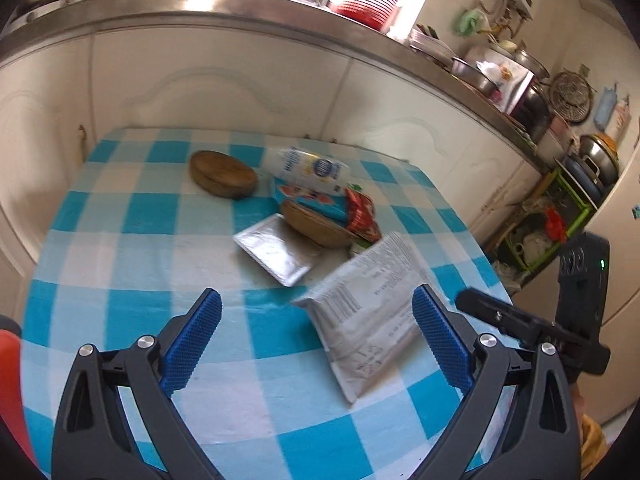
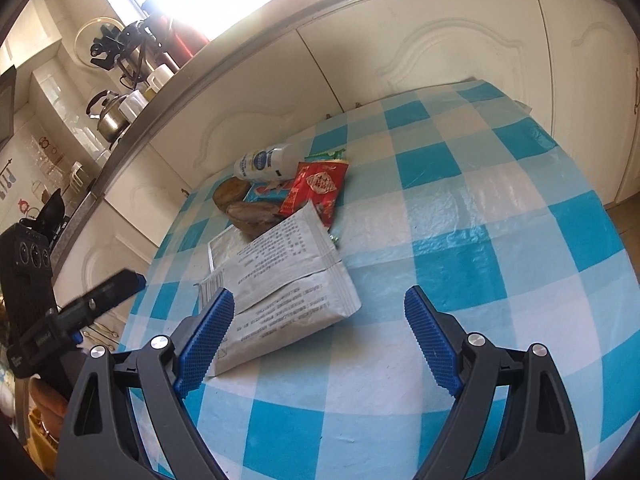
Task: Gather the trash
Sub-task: 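Grasp the brown potato with the left tool while the right tool grasps the white bottle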
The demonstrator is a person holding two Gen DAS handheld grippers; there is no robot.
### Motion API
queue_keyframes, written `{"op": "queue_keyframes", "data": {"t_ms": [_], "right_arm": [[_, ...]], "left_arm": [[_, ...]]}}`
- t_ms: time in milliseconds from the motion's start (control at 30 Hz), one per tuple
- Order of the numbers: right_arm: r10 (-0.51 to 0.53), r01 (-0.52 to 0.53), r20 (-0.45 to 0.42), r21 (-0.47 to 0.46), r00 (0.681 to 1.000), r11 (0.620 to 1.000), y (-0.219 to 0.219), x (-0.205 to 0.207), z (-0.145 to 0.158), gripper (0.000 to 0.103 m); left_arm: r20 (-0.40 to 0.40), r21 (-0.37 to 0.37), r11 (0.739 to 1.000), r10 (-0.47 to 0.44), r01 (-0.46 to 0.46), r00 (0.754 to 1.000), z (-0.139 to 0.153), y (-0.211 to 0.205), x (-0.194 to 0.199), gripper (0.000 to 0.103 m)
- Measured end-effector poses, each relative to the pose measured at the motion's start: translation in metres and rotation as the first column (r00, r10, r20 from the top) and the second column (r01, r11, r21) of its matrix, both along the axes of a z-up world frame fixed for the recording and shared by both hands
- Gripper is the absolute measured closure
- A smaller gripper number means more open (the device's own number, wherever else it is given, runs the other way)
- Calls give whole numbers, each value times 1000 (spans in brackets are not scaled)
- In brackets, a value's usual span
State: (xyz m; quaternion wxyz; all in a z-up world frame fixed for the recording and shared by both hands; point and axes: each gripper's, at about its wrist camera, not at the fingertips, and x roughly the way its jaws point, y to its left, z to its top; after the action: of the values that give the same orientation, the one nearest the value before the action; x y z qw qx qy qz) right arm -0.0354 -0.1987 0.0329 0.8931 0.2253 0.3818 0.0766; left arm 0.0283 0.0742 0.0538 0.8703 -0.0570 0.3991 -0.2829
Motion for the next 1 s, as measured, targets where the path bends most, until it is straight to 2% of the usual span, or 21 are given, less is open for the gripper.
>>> {"op": "queue_keyframes", "data": {"t_ms": [167, 267, 367, 533, 600, 633, 667, 733, 833, 1000], "right_arm": [[-15, 15, 2, -3, 1000, 1000, -12, 5, 2, 16], [-31, 31, 16, -2, 999, 1000, -19, 6, 3, 16], [-56, 56, 14, 19, 998, 998, -27, 8, 1, 16], [-55, 55, 9, 12, 998, 998, -35, 16, -1, 16], [-49, 49, 19, 25, 999, 998, -39, 22, 1, 16], [-47, 46, 24, 39, 999, 998, -42, 27, 1, 16], [-44, 42, 27, 53, 999, 998, -44, 31, 2, 16], [-27, 25, 28, 95, 999, 995, -46, 45, 1, 16], [1, -5, 26, 143, 1000, 990, -44, 63, 0, 23], [55, -55, 8, 126, 998, 991, -28, 94, -5, 31]], "left_arm": [[35, 73, 989, -131, 129, 991, -4, -29, 4, 6], [-3, 88, 991, -99, 99, 995, -8, -41, 20, 7], [-42, 86, 996, -25, 28, 999, -16, -52, 39, 7], [-35, 112, 993, 46, -41, 998, -27, -68, 65, 8], [-45, 115, 991, 70, -64, 997, -31, -70, 73, 16], [-54, 111, 991, 80, -74, 995, -33, -71, 77, 27], [-65, 113, 990, 94, -87, 993, -35, -71, 82, 34], [-68, 114, 989, 103, -95, 992, -38, -73, 87, 35], [-59, 119, 988, 101, -93, 993, -38, -77, 91, 35], [-58, 116, 988, 114, -106, 992, -40, -81, 97, 40]]}}
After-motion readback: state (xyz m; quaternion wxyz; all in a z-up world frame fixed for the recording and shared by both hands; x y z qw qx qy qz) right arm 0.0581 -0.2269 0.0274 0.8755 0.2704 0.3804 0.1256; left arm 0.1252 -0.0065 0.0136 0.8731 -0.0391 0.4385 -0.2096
